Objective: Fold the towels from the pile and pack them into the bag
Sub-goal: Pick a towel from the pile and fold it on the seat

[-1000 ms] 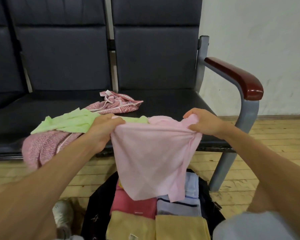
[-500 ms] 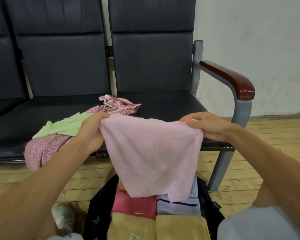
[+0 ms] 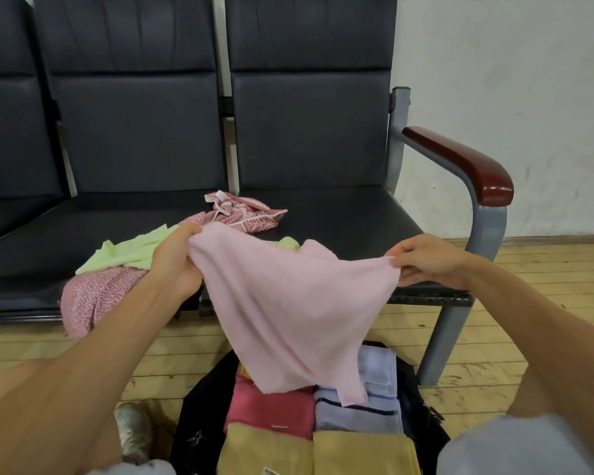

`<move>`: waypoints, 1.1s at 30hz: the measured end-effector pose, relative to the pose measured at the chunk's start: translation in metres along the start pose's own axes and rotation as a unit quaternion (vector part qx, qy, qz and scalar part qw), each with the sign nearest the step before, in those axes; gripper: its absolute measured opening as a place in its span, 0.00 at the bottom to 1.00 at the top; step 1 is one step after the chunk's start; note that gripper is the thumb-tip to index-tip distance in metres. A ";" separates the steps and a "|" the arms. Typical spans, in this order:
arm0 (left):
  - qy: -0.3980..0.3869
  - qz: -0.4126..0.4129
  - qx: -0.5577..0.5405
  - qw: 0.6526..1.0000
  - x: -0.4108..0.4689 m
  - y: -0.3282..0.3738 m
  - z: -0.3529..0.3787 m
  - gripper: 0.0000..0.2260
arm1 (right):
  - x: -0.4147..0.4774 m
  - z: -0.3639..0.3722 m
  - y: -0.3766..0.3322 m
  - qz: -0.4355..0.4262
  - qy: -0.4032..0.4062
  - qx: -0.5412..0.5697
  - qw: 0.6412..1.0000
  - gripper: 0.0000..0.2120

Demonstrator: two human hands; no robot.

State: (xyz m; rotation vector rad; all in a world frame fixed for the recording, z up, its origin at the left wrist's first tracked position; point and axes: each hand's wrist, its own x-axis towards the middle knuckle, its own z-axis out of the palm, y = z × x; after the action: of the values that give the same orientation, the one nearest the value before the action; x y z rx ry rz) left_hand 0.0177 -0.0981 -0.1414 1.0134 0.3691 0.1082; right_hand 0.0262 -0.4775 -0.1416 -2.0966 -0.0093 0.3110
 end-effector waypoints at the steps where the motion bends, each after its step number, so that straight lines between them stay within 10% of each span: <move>1: 0.003 -0.003 0.001 1.000 0.001 0.000 -0.002 0.14 | -0.002 -0.001 -0.001 0.006 -0.009 0.058 0.998 0.07; 10: 0.014 0.096 0.159 0.983 -0.013 -0.005 0.010 0.04 | -0.014 -0.004 -0.020 -0.022 0.103 0.427 0.898 0.11; 15: -0.055 0.248 0.439 0.862 -0.022 -0.004 -0.001 0.06 | -0.022 -0.009 -0.027 -0.055 0.128 0.468 0.873 0.15; 20: -0.053 0.166 0.346 0.922 -0.027 0.004 -0.001 0.05 | -0.022 0.000 -0.017 -0.095 0.288 0.165 0.939 0.12; 24: -0.090 0.075 0.240 0.964 -0.026 0.007 -0.003 0.07 | -0.012 0.004 -0.006 -0.123 0.334 -0.177 0.918 0.08; 33: -0.093 0.046 0.227 0.968 -0.019 0.002 -0.002 0.08 | -0.016 -0.002 -0.005 -0.041 0.244 0.164 0.955 0.09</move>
State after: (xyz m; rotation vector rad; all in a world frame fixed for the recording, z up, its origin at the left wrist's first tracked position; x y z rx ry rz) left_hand -0.0009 -0.1007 -0.1354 1.4835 0.1764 0.0107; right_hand 0.0121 -0.4781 -0.1328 -1.7860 0.2336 -0.2487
